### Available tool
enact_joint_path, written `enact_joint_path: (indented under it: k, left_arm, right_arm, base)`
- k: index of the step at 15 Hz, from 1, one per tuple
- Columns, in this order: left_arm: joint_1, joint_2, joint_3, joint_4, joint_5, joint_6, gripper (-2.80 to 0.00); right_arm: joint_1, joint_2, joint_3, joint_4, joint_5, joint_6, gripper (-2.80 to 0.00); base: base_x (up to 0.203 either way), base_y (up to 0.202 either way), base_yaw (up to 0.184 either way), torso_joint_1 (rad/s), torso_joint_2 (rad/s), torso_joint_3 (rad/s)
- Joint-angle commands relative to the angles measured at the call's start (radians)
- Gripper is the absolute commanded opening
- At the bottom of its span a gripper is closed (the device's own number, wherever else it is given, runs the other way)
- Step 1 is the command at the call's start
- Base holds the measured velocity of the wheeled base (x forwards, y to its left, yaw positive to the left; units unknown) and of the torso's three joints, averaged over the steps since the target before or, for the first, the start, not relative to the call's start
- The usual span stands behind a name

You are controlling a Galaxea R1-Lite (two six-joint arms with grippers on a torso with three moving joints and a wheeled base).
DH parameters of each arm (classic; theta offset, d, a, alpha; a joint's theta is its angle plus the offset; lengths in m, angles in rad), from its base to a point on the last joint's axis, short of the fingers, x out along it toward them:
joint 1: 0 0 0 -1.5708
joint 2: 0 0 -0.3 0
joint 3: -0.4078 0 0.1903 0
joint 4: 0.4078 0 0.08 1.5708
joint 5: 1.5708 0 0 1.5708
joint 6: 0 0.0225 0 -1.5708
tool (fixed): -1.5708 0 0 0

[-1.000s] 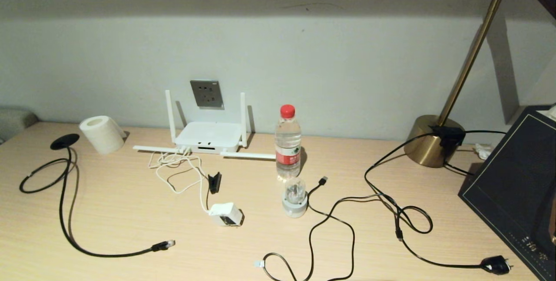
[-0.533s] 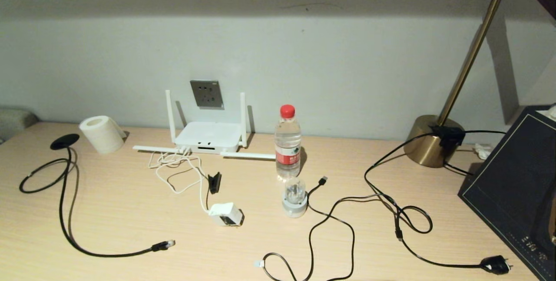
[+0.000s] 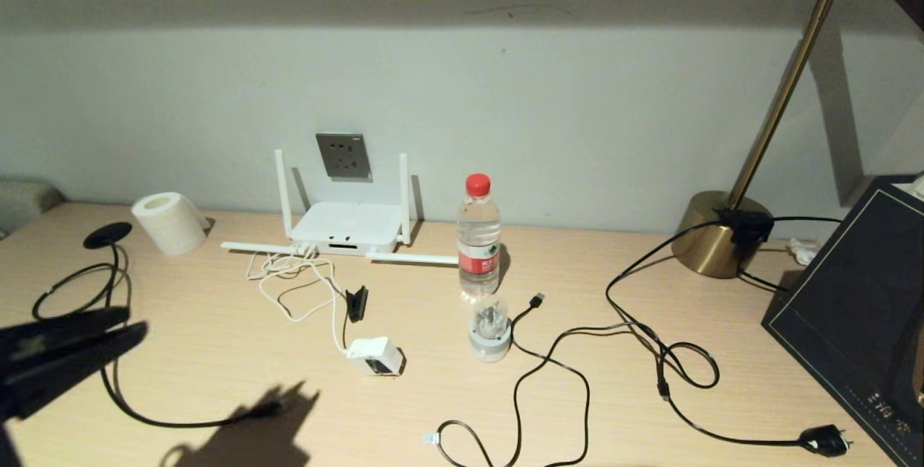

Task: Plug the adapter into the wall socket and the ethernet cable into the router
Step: Pick up plug

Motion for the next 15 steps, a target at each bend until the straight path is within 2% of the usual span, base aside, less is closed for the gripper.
enact_joint_path:
  k: [1, 3, 4, 5, 6, 8, 10, 11, 12, 15]
  left_arm:
    - [0.001, 0.337, -0.083, -0.001, -0.021, 0.125, 0.00]
    - [0.002, 0.528, -0.183, -0.004, -0.050, 0.380, 0.00]
    - [0.001, 0.625, -0.248, 0.000, -0.079, 0.564, 0.00]
    - [-0.003, 0.710, -0.318, 0.009, -0.113, 0.721, 0.00]
    - [-0.016, 0.774, -0.407, 0.039, -0.137, 0.836, 0.00]
    - [-0.068, 0.845, -0.603, 0.227, -0.155, 1.013, 0.00]
    - [-0.141, 0.915, -0.774, 0.449, -0.111, 1.151, 0.00]
    - [-0.180, 0.965, -0.823, 0.511, -0.080, 1.216, 0.00]
    - [-0.222, 0.988, -0.834, 0.540, -0.065, 1.254, 0.00]
    - [-0.318, 1.030, -0.834, 0.559, -0.049, 1.271, 0.00]
  right_arm:
    - [0.000, 0.002, 0.034, -0.001, 0.000, -0.001, -2.80]
    - [0.000, 0.002, 0.034, -0.001, 0.000, -0.001, -2.80]
    - [0.000, 0.002, 0.034, -0.001, 0.000, -0.001, -2.80]
    - [0.000, 0.002, 0.035, -0.001, 0.000, -0.001, -2.80]
    - [0.000, 0.002, 0.035, -0.001, 0.000, -0.001, -2.80]
    - [0.000, 0.002, 0.034, -0.001, 0.000, -0.001, -2.80]
    - [0.000, 0.002, 0.035, -0.001, 0.000, -0.001, -2.80]
    - [0.000, 0.002, 0.035, -0.001, 0.000, -0.001, -2.80]
    - [0.000, 0.002, 0.035, -0.001, 0.000, -0.001, -2.80]
    - [0.000, 0.002, 0.034, -0.001, 0.000, -0.001, -2.80]
  base:
    - [0.000, 0.000, 0.000, 0.000, 0.00, 0.000]
    - [0.000, 0.000, 0.000, 0.000, 0.00, 0.000]
    - [0.000, 0.000, 0.000, 0.000, 0.00, 0.000]
    - [0.000, 0.000, 0.000, 0.000, 0.00, 0.000]
    - [0.000, 0.000, 0.000, 0.000, 0.00, 0.000]
    - [0.000, 0.000, 0.000, 0.000, 0.00, 0.000]
    - [0.000, 0.000, 0.000, 0.000, 0.00, 0.000]
    - [0.000, 0.000, 0.000, 0.000, 0.00, 0.000]
    - [0.000, 0.000, 0.000, 0.000, 0.00, 0.000]
    - [0.000, 0.000, 0.000, 0.000, 0.00, 0.000]
